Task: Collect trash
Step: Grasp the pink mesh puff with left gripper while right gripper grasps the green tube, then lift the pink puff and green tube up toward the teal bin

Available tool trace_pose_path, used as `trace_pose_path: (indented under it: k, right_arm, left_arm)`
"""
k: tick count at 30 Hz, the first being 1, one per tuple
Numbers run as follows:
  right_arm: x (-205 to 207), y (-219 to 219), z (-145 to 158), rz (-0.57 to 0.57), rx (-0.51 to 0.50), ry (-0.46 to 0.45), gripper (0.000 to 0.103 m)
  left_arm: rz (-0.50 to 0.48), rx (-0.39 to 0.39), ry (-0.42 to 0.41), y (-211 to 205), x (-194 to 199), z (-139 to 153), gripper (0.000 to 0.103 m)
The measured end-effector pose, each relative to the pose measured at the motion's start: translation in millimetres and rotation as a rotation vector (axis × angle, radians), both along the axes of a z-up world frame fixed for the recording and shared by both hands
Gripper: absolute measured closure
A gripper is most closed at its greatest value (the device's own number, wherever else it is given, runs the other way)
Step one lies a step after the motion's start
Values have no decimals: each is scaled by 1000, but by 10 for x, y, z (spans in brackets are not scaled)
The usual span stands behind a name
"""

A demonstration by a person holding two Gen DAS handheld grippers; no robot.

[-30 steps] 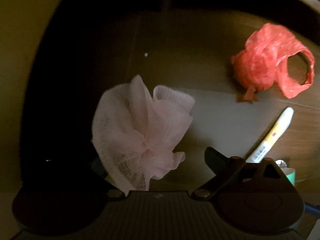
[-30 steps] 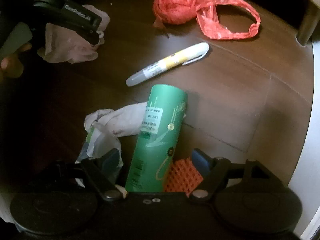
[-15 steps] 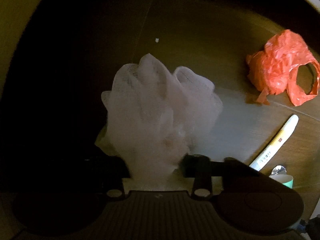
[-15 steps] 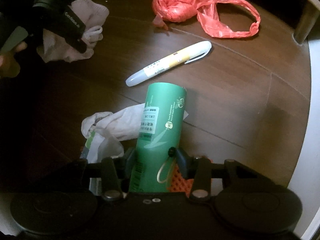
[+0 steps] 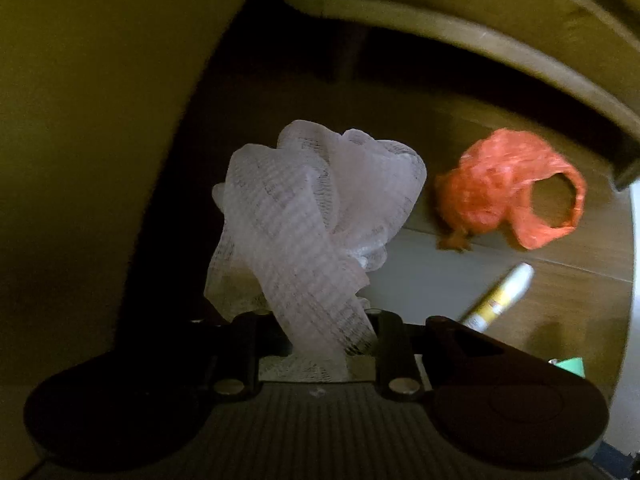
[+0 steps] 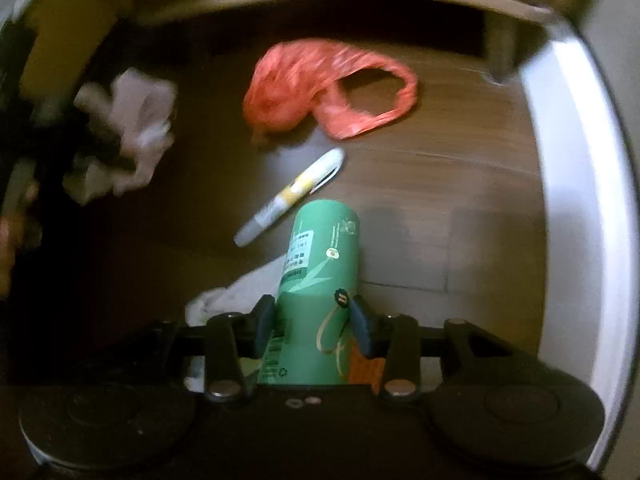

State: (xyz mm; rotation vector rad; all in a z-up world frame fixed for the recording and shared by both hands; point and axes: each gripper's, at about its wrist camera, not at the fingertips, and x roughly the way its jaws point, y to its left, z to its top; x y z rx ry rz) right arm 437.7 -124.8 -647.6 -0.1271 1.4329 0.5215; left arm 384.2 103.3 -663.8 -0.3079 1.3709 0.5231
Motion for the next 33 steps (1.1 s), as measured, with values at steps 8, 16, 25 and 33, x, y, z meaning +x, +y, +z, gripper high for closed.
trace_pose_path:
  k: [8,16,25,33]
  right_arm:
    - [12,-232,1345,-98,51,-44,103]
    - [32,-208,1369,103,38,9,81]
    - [-758,-14,-195,356,26,126,37]
    - [-1078,80,-839,473,-59,93,44]
  left_arm:
    - [8,-67,-35,-303,-260,1398,83]
    - [-45,-98,-137,-480,-327,2194,83]
    - [-59,-136,-139,-600,-642,1361,83]
    - [-44,-170,-80,-608,-827,824,83]
